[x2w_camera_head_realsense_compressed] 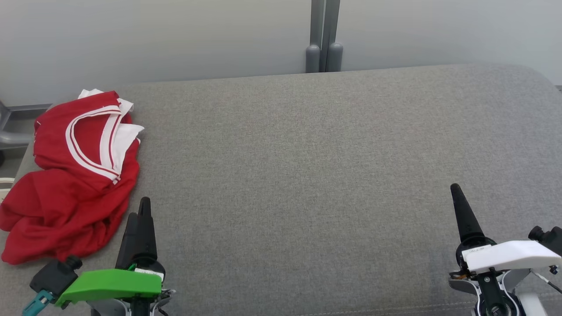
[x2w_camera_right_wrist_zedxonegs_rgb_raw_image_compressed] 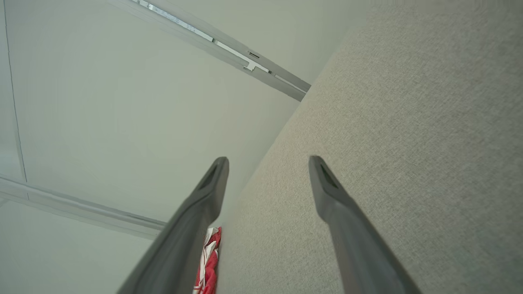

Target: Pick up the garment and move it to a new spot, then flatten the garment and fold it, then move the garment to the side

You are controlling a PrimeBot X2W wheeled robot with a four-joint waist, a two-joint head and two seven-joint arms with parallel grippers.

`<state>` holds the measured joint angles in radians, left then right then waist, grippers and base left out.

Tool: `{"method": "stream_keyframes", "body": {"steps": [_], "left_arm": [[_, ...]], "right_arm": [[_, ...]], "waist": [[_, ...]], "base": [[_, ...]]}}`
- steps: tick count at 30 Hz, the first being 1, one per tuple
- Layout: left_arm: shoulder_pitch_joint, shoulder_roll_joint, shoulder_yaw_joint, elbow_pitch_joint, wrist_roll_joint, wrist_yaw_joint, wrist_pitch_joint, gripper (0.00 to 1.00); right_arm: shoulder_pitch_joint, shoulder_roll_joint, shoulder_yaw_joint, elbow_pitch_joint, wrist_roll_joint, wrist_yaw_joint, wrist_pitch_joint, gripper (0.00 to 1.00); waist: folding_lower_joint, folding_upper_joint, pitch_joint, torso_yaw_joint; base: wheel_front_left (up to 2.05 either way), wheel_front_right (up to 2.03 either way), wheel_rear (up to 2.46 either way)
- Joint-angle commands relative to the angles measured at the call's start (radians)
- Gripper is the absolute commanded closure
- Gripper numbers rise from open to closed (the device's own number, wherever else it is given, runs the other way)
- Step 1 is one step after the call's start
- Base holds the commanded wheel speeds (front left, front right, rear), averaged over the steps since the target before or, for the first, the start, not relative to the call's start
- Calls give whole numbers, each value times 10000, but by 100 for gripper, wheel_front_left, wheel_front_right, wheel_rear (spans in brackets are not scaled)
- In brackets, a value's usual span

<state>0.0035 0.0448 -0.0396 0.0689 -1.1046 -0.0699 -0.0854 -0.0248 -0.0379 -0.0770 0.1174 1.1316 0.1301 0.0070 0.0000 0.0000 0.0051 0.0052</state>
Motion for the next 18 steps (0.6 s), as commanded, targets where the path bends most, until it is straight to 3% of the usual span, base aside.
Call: {"method": "stream_keyframes", "body": {"steps": [1,7,18], "left_arm": [[-188,37,-61,-213,562,70,-97,0],[-67,90,-136,-292,2413,182,-285,0],[207,260,-226,-213,4315,439,-564,0]], "right_arm": [[-44,-72,78,-285,-476,3,-123,0],[13,-80,348,-614,-2149,4,-416,0],[106,-92,621,-795,-4343,5,-839,0]], "waist": [[0,0,-1,3],[0,0,-14,16],[0,0,-46,37]], "base": [[0,0,0],[0,0,0],[0,0,0]]}}
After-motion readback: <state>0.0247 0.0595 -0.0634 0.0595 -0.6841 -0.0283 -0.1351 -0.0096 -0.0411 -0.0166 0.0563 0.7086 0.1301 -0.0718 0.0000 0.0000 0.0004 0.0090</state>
